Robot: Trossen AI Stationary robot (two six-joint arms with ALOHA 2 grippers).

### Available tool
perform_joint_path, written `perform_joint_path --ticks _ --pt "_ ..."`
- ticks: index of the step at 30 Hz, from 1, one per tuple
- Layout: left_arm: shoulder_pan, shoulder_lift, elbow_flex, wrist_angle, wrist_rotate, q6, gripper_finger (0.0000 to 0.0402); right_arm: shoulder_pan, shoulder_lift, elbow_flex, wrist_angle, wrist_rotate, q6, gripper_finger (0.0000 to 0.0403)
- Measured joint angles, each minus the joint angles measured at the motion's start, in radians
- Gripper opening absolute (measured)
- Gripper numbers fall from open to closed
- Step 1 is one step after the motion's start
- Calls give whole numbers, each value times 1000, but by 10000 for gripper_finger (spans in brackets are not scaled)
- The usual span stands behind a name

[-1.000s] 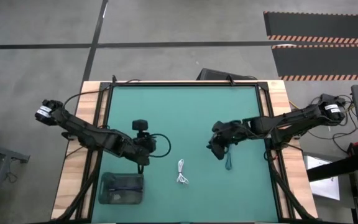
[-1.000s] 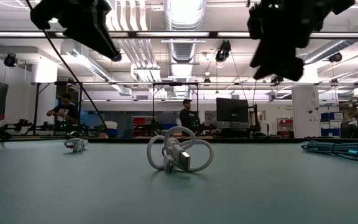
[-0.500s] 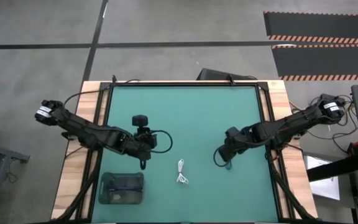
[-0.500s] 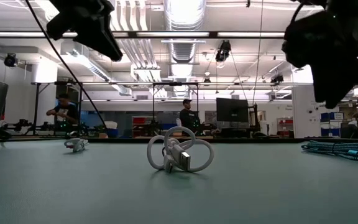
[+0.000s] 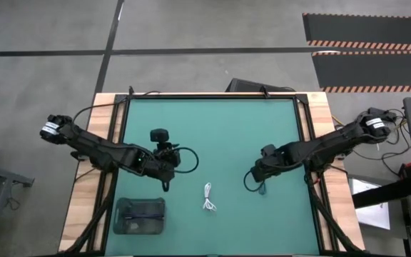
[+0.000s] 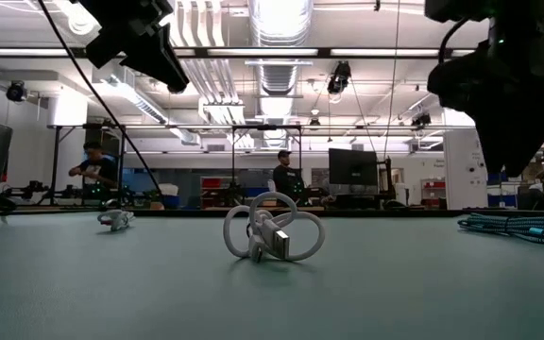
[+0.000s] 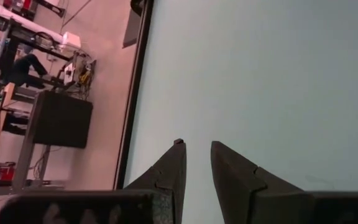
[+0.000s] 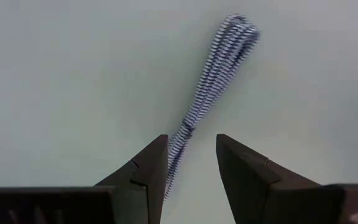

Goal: Pick and place USB-C Cables
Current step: Put the blue black charger cable into the black bin

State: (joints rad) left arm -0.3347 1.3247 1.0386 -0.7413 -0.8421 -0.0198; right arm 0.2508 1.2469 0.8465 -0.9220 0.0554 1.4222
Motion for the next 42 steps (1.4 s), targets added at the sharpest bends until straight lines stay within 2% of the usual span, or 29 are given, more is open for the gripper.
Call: perform_joint_path --ticks 12,29,42 --pt "1 0 0 0 -5 1 59 0 240 128 -74 -1 -126 127" --pt "1 0 -3 0 -5 1 59 0 262 79 -14 26 -79 127" --pt "0 0 -4 0 -5 1 59 0 352 76 -2 24 -88 126"
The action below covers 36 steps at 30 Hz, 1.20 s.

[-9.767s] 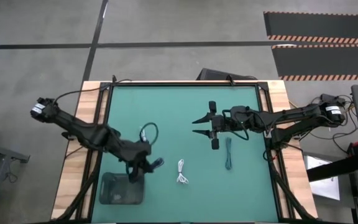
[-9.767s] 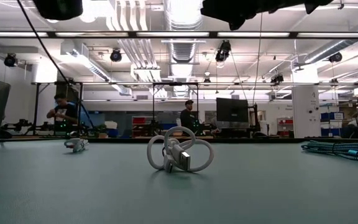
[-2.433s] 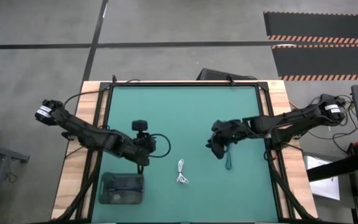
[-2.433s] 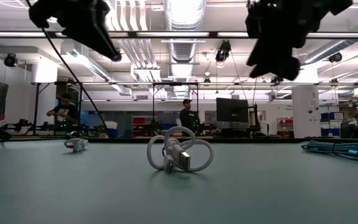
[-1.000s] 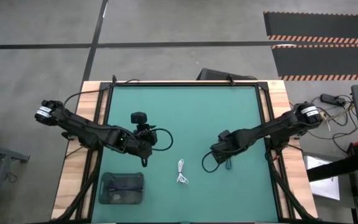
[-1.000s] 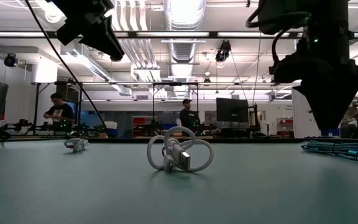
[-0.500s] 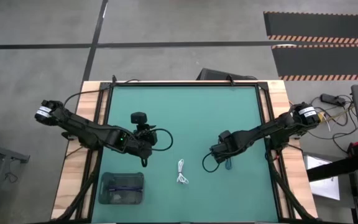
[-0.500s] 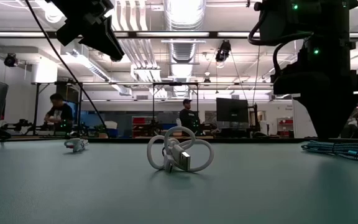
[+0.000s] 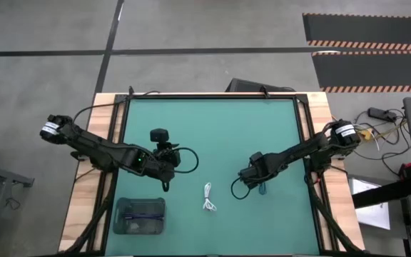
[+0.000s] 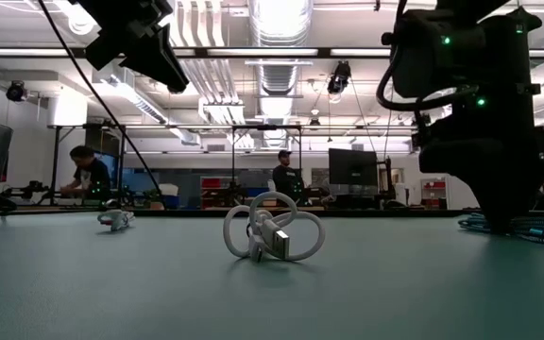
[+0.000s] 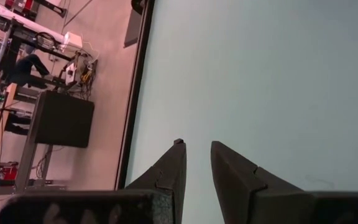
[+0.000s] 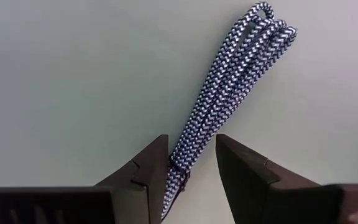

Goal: Pick and place USB-C Cables
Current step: Put the blue black charger cable into the black bin

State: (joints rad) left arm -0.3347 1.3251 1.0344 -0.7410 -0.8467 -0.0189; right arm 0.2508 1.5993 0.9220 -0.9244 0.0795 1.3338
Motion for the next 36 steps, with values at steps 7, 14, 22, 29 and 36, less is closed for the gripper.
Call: perform_joint_path --ticks 7,14,22,29,36 --pt "0 0 -1 1 0 0 59 0 0 0 18 -1 -9 89" --pt "0 0 -2 2 0 0 59 0 -1 0 29 -3 -15 29" --pt "1 0 -2 10 0 0 59 0 -5 0 33 -2 -44 22" --pt "1 0 -2 37 0 0 59 0 -13 -1 42 8 -116 22" --pt "1 0 -1 88 4 1 59 0 -77 -1 58 103 -200 22"
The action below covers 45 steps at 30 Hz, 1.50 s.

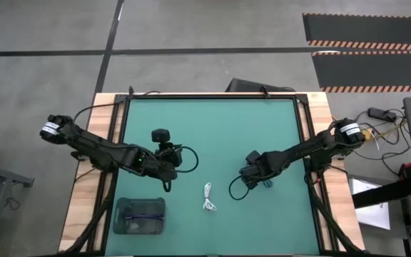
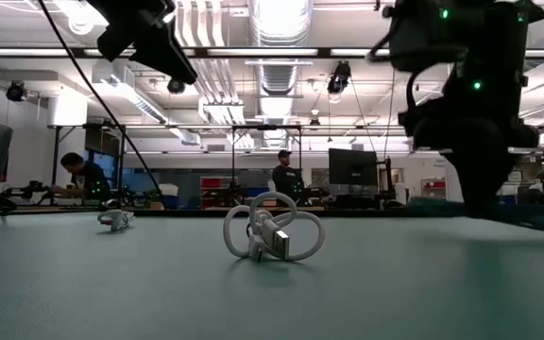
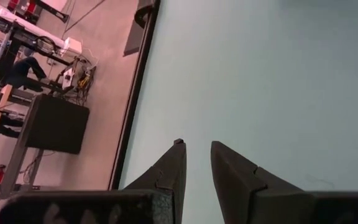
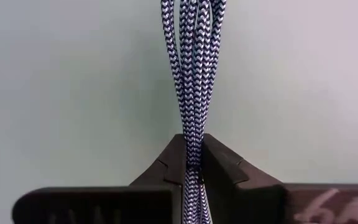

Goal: Pick and place USB-C Cables
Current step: Put the blue black charger cable into the black bin

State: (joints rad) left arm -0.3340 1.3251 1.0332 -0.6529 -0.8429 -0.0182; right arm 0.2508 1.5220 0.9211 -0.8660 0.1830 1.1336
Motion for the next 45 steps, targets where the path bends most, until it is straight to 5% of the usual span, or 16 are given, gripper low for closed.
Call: perform_joint_path --ticks 11,18,28,36,45 --pt "-1 0 1 81 92 1 59 0 -210 0 204 236 -293 22" --pt "-1 0 -1 142 137 7 59 0 -283 -30 487 265 -604 22" --pt "0 -1 -5 245 229 11 59 -1 -303 -137 846 252 -892 22" --pt "0 -2 -29 483 359 115 59 -3 -295 -224 1205 85 -1098 22" --pt "0 7 -36 694 368 184 59 -13 -276 -304 1560 -35 -1292 22"
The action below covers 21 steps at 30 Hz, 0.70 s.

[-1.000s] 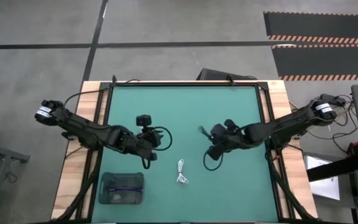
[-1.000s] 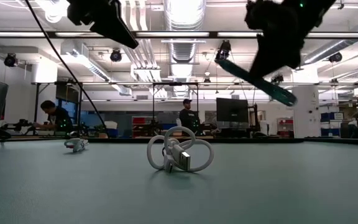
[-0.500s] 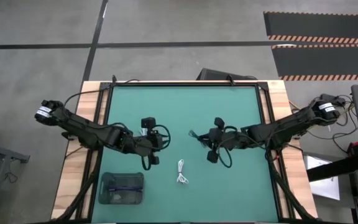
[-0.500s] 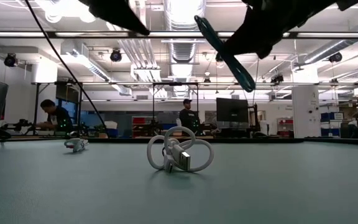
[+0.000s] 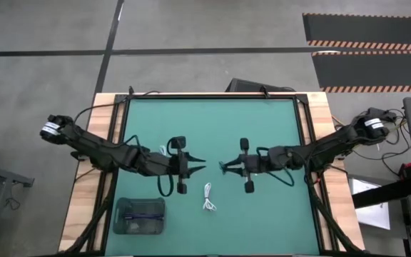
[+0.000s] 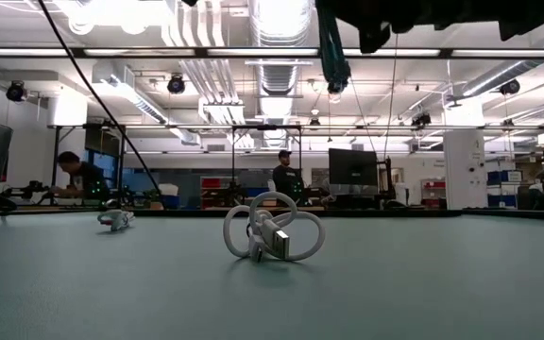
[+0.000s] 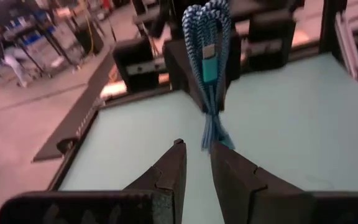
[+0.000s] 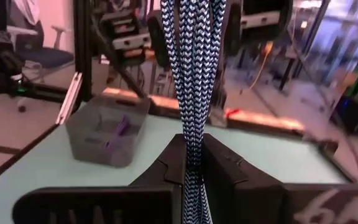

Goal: Pick and place USB-C Cables
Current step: Put the blue black charger cable into the black bin

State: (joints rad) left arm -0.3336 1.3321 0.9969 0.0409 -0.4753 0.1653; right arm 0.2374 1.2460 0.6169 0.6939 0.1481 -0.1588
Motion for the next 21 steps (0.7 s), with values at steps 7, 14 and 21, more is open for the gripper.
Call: perform_joint_path --ticks 7,14,21 --pt "4 2 -96 260 3 25 59 -1 38 -1 107 -25 -71 22" --pt "8 7 -178 474 32 26 59 -6 77 -1 168 -25 -61 23" --pt "13 7 -204 537 80 25 59 -12 124 2 251 -25 -59 23"
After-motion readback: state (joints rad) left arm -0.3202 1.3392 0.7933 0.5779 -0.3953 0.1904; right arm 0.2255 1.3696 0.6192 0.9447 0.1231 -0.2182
